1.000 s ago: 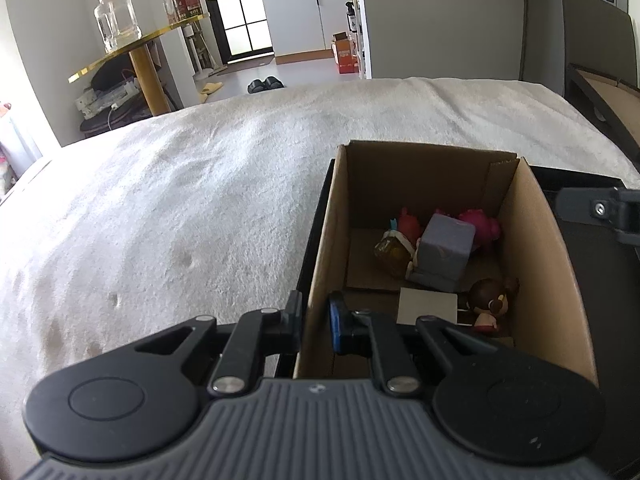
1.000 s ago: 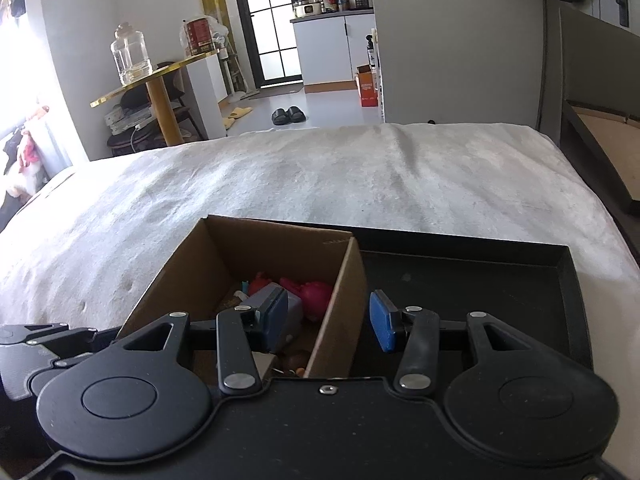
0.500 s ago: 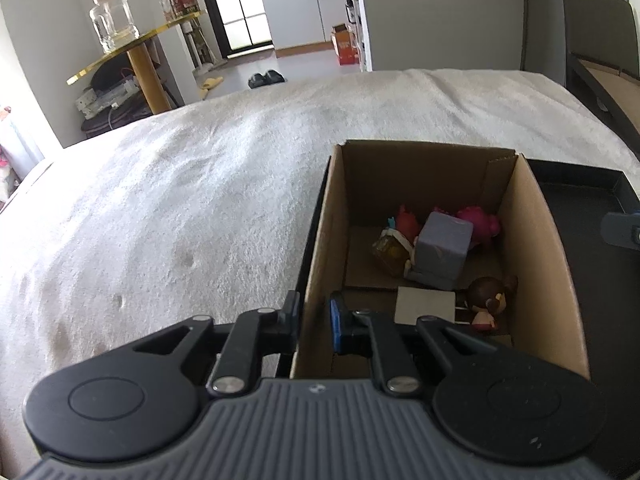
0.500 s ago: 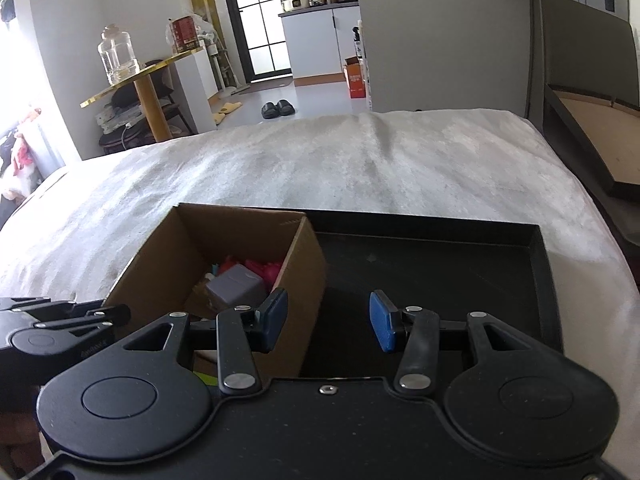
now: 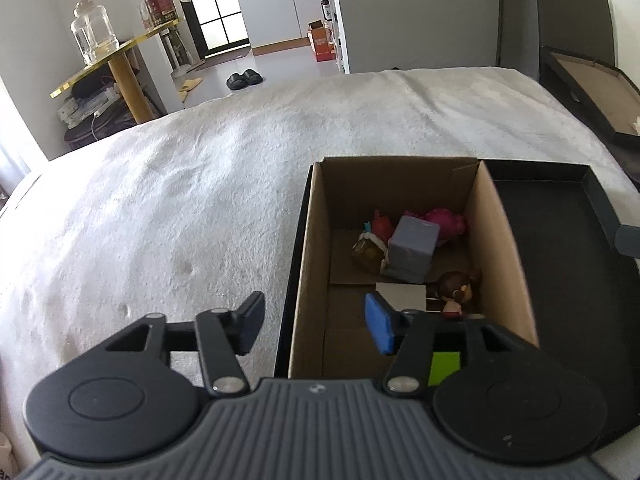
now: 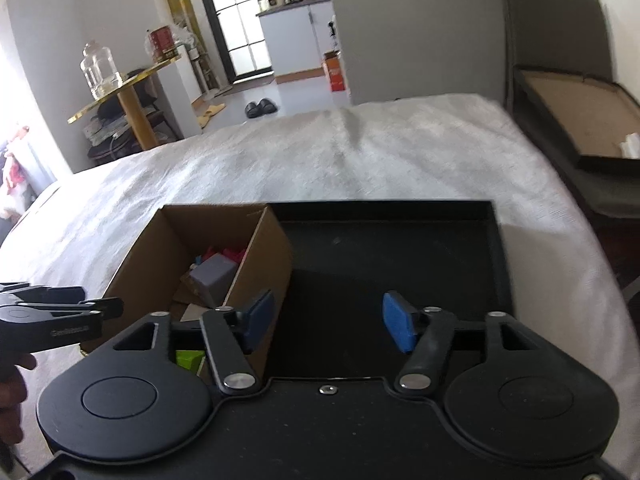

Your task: Organize rigid objects

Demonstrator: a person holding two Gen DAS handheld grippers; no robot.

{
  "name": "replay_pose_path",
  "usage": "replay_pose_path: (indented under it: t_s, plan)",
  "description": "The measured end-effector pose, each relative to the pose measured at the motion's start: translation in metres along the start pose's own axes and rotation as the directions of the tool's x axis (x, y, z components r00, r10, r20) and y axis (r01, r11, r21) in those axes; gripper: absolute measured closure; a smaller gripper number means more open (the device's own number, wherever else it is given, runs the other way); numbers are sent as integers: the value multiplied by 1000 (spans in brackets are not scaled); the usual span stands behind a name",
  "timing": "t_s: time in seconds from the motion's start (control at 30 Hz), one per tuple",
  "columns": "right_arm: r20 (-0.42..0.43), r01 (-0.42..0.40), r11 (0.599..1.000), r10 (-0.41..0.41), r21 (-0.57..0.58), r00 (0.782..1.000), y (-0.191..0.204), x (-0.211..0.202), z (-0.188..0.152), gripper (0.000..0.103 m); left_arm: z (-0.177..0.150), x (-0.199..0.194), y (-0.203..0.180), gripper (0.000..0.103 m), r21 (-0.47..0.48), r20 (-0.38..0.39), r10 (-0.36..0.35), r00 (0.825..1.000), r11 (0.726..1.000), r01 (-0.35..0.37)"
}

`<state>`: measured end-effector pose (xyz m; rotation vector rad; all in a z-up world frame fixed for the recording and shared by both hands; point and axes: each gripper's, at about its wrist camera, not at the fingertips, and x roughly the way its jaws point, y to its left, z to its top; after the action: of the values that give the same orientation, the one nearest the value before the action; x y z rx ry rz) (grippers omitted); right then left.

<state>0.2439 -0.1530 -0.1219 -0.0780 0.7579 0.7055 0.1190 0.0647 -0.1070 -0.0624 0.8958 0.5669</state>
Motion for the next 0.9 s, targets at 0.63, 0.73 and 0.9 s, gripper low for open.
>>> replay_pose_path:
  t_s: [0.63,0.73,0.9]
  plan:
    - [54,-2,1000,3,-14,999,-18,-66,7,13,2,-70,14,20,9,57,-125,990,992,125]
    - [67,-18,1000,19,-26,998,-15,-76,6,8,-2,-82,18,16,12,71,-150,986,989,149]
    - [69,-34,999,36,-29,997,-9,-90,3,5,-9,-100,23,15,16,88,-185,979,983,184]
